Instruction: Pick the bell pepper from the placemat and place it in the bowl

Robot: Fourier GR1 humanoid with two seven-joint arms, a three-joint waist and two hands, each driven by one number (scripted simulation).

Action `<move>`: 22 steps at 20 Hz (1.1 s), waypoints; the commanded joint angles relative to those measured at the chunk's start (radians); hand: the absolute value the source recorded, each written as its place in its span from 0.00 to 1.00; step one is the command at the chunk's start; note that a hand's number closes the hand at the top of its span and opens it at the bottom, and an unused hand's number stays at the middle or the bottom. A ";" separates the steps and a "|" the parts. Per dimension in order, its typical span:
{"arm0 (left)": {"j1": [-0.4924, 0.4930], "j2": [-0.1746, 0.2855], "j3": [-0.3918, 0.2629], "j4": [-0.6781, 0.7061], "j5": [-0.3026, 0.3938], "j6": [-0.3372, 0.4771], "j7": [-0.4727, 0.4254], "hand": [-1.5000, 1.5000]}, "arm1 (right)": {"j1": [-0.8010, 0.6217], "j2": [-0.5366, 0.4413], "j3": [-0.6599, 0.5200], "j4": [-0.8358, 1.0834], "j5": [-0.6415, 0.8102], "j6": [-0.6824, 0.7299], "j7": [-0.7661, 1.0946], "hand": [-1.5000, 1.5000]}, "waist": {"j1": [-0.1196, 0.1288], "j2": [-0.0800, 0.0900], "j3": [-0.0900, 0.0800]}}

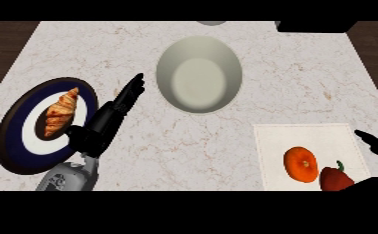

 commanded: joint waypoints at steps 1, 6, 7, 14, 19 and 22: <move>0.032 0.003 0.009 -0.018 -0.008 -0.004 0.006 0.50 | -0.073 -0.012 -0.002 0.005 -0.048 0.075 0.216 0.00 | -0.006 -0.003 0.001; -0.001 -0.005 0.042 -0.025 0.000 -0.012 0.041 0.50 | -0.081 0.040 0.104 -0.005 0.065 0.021 0.216 0.00 | -0.012 -0.003 0.001; 0.057 -0.037 -0.017 -0.043 -0.047 0.010 0.000 0.50 | -0.147 0.051 0.099 0.057 0.073 0.024 0.215 0.00 | -0.004 -0.002 0.002; 0.072 -0.043 0.012 -0.045 -0.039 -0.013 -0.010 0.50 | -0.084 0.104 0.171 0.040 0.285 -0.045 0.173 0.00 | -0.011 -0.004 0.002; 0.013 -0.047 0.041 0.038 -0.051 -0.037 -0.045 0.50 | -0.076 0.121 0.180 0.111 0.399 -0.048 0.133 0.00 | -0.015 -0.001 0.002; 0.051 -0.046 0.020 -0.069 -0.065 -0.017 0.057 0.50 | -0.013 0.151 0.175 0.072 0.444 -0.068 0.124 0.00 | -0.015 -0.005 0.002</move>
